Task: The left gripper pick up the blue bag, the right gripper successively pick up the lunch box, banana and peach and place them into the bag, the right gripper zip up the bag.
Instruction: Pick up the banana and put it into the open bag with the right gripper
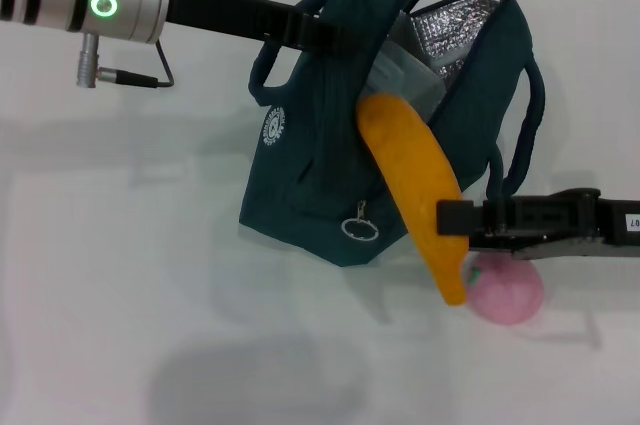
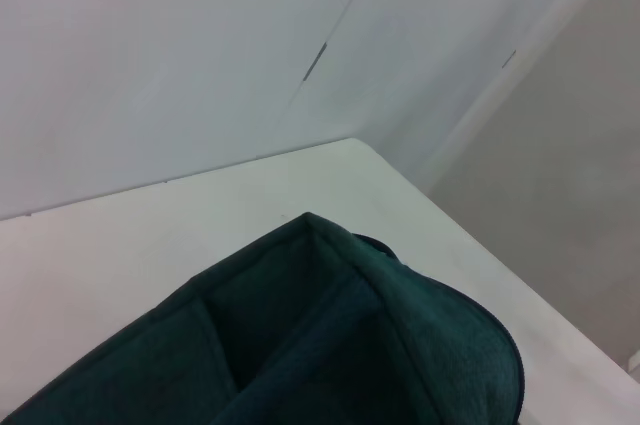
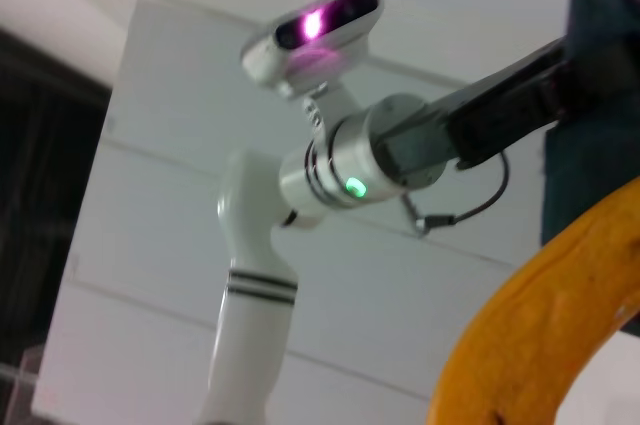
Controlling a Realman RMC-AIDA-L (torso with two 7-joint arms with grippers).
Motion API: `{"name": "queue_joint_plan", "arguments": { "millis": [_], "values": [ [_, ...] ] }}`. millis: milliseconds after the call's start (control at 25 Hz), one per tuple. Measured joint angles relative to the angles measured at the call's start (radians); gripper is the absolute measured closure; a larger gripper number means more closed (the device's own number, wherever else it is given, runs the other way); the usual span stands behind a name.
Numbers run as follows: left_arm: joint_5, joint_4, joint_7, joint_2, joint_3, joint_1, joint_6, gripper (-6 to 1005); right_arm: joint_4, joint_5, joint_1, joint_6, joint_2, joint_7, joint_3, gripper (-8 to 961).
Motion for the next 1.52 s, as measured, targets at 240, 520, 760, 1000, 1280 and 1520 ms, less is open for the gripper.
{"name": "queue_joint_plan", "arguments": {
  "millis": [240, 520, 760, 1000, 1280, 1520],
  "values": [
    [-0.004, 0.001, 0.0, 0.002, 0.0, 0.014, 0.001, 914, 0.064, 0.051, -0.011, 0.018, 0.005, 0.034, 0.006, 432],
    [-0.005, 0.001, 0.007, 0.002, 0.0, 0.018, 0.005, 913, 0.144, 0.147, -0.034, 0.027, 0.003, 0.059, 0.007, 424],
    [-0.007, 0.001, 0.013, 0.0, -0.001, 0.023, 0.01, 912, 0.135, 0.141, -0.033, 0.039, 0.001, 0.099, -0.005, 418],
    [-0.007, 0.001, 0.018, 0.0, 0.0, 0.029, 0.016, 911, 0.121, 0.132, -0.028, 0.037, -0.003, 0.095, -0.013, 411],
    [-0.008, 0.0, 0.026, 0.0, 0.0, 0.048, 0.022, 909, 0.077, 0.171, -0.058, 0.02, -0.005, 0.066, 0.066, 403],
    [-0.03, 0.001, 0.031, 0.0, 0.0, 0.055, 0.026, 908, 0.076, 0.158, -0.063, 0.048, -0.012, 0.048, 0.058, 396]
  ]
}}
